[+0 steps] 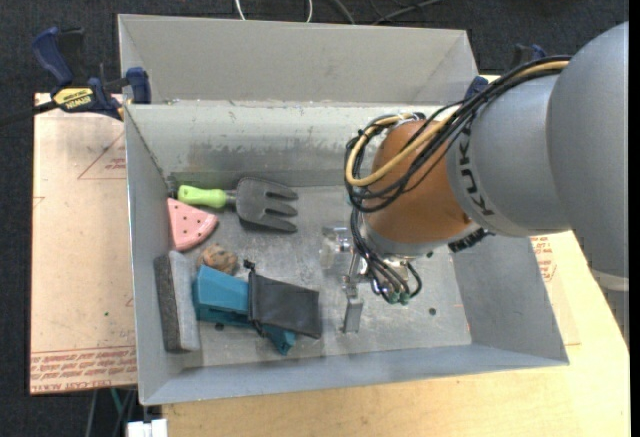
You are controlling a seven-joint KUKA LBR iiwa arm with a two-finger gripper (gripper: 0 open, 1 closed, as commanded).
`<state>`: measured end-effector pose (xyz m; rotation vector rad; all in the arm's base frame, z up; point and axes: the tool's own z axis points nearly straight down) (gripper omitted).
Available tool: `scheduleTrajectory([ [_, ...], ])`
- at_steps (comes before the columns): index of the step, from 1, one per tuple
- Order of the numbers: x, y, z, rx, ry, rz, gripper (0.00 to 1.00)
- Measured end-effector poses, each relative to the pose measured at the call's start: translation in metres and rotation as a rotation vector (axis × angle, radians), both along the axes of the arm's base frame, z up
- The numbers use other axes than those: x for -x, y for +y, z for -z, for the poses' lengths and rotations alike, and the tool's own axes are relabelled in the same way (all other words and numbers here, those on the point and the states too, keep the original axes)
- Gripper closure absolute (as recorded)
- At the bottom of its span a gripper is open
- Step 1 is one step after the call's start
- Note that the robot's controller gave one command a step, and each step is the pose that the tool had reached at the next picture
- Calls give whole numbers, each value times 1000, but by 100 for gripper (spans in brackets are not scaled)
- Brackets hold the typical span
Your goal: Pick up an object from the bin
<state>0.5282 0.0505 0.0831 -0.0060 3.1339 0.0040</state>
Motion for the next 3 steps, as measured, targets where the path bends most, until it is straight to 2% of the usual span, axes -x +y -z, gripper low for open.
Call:
scheduleTrajectory([
  [1,1,34,11,-4,-5,65,0],
  [2,28,50,12,-1,-1,32,0],
  [3,15,65,13,-4,-12,42,100],
])
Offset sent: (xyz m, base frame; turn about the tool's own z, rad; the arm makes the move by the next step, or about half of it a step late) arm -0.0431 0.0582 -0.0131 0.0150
